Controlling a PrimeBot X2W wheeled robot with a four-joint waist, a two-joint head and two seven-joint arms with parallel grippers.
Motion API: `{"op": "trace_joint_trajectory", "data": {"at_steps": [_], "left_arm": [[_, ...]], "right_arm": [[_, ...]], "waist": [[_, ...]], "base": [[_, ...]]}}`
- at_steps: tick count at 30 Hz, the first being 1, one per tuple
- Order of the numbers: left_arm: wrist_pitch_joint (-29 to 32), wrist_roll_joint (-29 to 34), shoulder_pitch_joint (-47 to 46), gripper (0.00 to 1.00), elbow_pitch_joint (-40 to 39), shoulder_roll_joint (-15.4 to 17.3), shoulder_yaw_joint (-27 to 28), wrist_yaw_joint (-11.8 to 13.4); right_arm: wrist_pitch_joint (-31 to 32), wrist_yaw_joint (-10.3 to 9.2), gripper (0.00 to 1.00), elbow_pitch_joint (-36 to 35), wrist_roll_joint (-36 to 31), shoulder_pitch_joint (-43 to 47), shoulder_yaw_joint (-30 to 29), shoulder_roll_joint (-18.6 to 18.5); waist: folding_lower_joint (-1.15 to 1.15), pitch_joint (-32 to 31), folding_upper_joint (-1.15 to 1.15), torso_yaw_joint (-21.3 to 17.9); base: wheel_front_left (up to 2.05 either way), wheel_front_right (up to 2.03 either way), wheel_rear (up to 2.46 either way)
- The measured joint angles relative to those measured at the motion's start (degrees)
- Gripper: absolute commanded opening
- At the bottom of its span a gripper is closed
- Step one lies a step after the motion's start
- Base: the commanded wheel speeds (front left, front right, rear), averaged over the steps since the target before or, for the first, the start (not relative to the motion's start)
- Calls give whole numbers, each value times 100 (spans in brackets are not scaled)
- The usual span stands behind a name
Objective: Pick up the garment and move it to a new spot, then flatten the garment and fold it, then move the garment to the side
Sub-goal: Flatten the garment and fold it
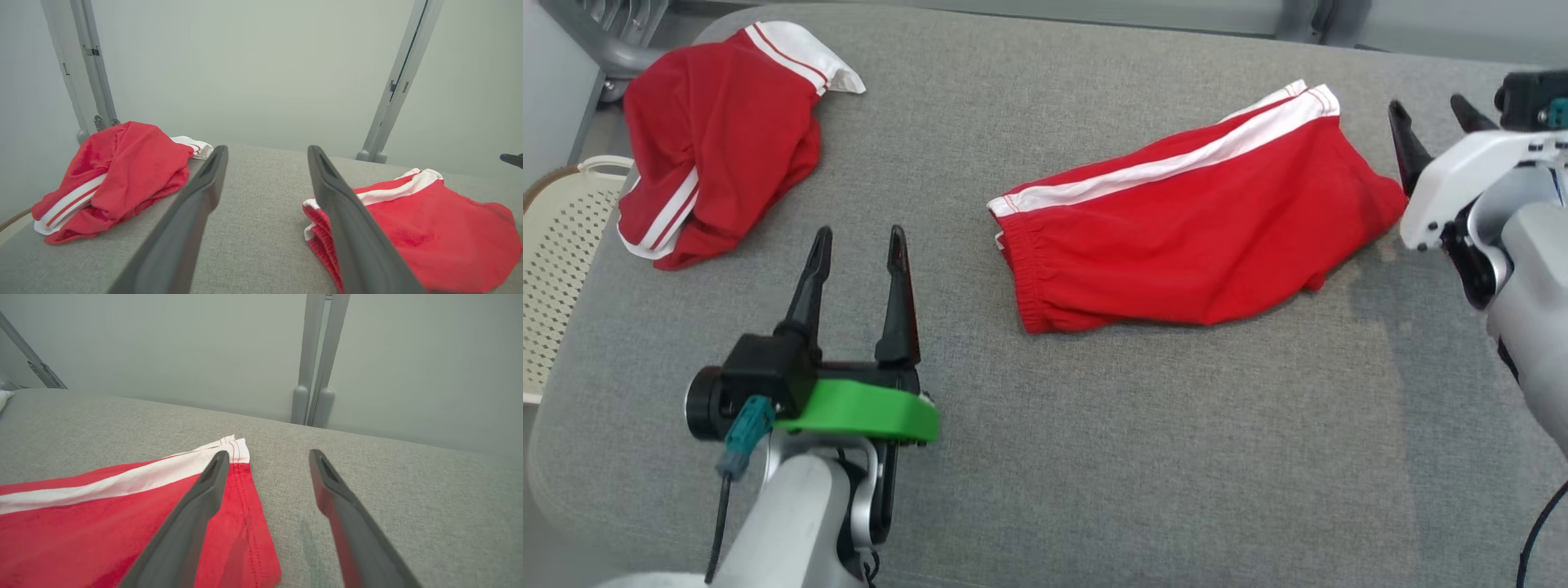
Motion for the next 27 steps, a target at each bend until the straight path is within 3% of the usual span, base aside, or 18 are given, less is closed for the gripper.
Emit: {"op": "trace_joint_trajectory", "data": {"at_steps": [10, 15, 27], "left_arm": [[-1, 391, 1236, 100, -846, -272, 735, -531], [-1, 724, 1567, 100, -927, -283, 842, -849], [0, 1210, 1700, 100, -880, -287, 855, -1260]], "right_arm": [[-137, 0, 100, 248, 296, 797, -259, 83], [-137, 0, 100, 386, 437, 952, -416, 123], [226, 0, 100, 554, 552, 907, -524, 287]], "waist": [[0, -336, 0, 11], [0, -297, 0, 59], [0, 25, 0, 217]], "base": [[0, 0, 0], [0, 0, 0], [0, 0, 0]]}}
